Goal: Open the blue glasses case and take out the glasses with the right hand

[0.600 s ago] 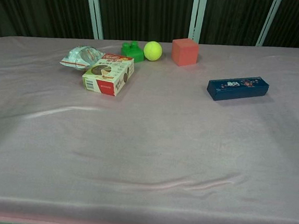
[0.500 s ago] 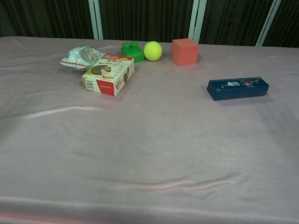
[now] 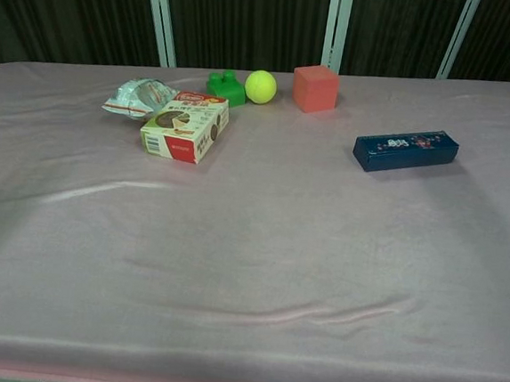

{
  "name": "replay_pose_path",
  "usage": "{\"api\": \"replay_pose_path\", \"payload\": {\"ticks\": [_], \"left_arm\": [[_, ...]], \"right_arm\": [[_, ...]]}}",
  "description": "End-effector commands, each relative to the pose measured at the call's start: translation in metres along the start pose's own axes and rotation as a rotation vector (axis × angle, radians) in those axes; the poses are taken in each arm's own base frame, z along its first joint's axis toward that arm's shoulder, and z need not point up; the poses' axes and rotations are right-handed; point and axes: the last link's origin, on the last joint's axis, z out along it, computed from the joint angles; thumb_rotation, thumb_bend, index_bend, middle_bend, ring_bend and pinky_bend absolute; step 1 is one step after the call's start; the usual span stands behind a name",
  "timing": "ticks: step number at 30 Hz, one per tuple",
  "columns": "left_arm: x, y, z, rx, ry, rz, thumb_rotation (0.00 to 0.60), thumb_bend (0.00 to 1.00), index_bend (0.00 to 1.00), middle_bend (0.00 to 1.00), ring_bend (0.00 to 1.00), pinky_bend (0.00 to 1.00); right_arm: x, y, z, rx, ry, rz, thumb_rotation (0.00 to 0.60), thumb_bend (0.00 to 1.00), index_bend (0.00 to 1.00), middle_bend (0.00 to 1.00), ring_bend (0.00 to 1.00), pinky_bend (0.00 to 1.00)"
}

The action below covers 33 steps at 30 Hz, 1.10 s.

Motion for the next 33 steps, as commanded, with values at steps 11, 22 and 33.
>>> {"api": "replay_pose_path", "payload": {"ticks": [11,22,33], "left_arm": [[-0.004,-0.001,0.006,0.024,-0.014,0.015,0.600,0.44,0.00,0.00,0.00,0.13],[-0.008,0.000,0.008,0.034,-0.028,0.029,0.600,0.43,0.00,0.00,0.00,0.13],[-0.008,-0.002,0.007,0.040,-0.024,0.029,0.600,0.43,0.00,0.00,0.00,0.13]], "right_arm": [[-0.015,-0.040,0.126,0.061,-0.100,-0.195,0.600,0.42,0.22,0.00,0.00,0.00],[-0.041,-0.069,0.167,0.066,-0.194,-0.235,0.600,0.42,0.22,0.00,0.00,0.00],[-0.054,-0.090,0.186,0.047,-0.227,-0.231,0.600,0.48,0.31,0.00,0.00,0.00]]}}
